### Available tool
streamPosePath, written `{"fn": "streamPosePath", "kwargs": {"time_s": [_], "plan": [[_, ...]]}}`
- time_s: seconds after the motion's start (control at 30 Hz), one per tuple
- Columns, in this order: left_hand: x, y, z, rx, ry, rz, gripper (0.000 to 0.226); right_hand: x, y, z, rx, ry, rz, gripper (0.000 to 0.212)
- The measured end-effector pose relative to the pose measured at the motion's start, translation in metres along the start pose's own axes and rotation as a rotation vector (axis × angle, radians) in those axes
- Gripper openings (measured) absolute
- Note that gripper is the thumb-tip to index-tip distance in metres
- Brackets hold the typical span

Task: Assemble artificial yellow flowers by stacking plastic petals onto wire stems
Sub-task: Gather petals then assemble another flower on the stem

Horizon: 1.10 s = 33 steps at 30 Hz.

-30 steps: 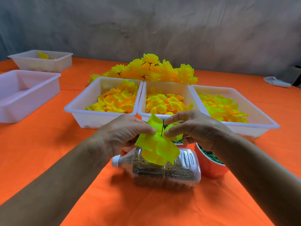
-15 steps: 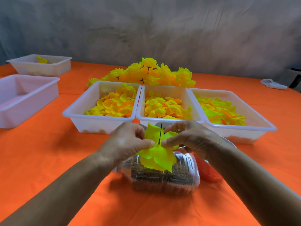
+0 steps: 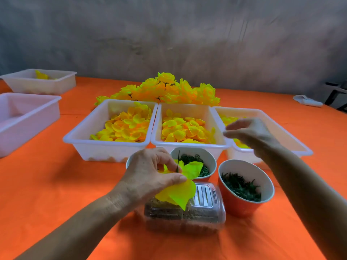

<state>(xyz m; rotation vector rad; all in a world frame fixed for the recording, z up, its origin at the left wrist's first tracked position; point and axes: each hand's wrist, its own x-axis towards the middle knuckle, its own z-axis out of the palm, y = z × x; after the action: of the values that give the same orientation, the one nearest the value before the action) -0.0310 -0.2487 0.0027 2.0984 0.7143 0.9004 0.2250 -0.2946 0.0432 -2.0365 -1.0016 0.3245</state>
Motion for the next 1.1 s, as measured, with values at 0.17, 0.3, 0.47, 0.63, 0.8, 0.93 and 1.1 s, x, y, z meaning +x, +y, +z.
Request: {"fn": "streamPosePath", "kwargs": {"time_s": [0.17, 0.3, 0.47, 0.63, 0.8, 0.93, 1.1], "plan": [[0.005, -0.003, 0.002, -0.011, -0.012, -0.049, 0.020, 0.079, 0.067, -0.012, -0.643, 0.066, 0.046, 0.044], [0.006, -0.007, 0.003, -0.033, -0.008, -0.047, 0.021, 0.101, 0.090, 0.000, -0.838, -0.129, 0.046, 0.057], [0.008, -0.007, 0.003, -0.042, -0.017, -0.041, 0.021, 0.104, 0.087, 0.008, -0.949, -0.142, 0.052, 0.031], [0.007, -0.008, 0.003, -0.062, -0.030, -0.044, 0.023, 0.099, 0.085, 0.014, -0.795, 0.137, 0.081, 0.022], [0.006, -0.008, 0.004, -0.068, -0.039, -0.054, 0.020, 0.096, 0.086, -0.001, -0.235, 0.393, 0.119, 0.013], [0.004, -0.007, 0.004, -0.048, -0.039, -0.064, 0.020, 0.087, 0.080, -0.018, 0.557, 0.417, 0.223, 0.017], [0.002, -0.005, 0.003, -0.024, -0.025, -0.070, 0.021, 0.074, 0.077, -0.028, 0.943, 0.324, 0.243, 0.027]]}}
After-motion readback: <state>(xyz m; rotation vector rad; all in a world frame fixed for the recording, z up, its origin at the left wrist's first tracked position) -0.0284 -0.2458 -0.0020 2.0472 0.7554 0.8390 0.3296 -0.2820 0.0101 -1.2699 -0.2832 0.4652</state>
